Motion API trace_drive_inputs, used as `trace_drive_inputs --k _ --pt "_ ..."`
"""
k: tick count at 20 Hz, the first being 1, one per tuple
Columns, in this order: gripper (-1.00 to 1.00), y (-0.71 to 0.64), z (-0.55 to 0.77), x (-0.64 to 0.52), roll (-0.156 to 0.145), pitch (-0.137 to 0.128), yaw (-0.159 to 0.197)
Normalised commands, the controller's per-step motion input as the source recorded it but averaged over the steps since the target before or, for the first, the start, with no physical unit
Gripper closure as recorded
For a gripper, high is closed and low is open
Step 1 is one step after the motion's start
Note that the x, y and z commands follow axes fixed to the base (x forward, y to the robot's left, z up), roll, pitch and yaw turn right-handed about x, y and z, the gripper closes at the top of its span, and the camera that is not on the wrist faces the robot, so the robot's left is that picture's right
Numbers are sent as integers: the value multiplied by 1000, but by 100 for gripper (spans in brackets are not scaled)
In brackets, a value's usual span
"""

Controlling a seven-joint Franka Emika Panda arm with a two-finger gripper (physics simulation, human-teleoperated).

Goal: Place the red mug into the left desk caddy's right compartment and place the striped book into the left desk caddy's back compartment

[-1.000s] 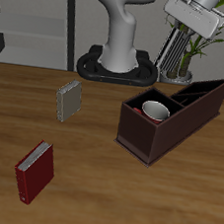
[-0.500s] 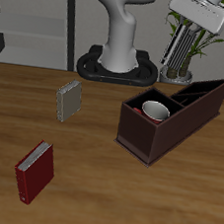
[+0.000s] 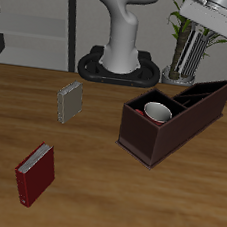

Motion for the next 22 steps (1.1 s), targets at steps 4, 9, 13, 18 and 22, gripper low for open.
trace_drive_inputs --k 4,9,13,18,22 --pt "100 184 -35 119 31 10 31" --pt "100 215 2 210 29 10 14" --pt "100 98 99 151 -15 -28 18" --pt "100 -11 148 238 -26 5 -31" --pt "100 -9 31 193 -26 32 -32"
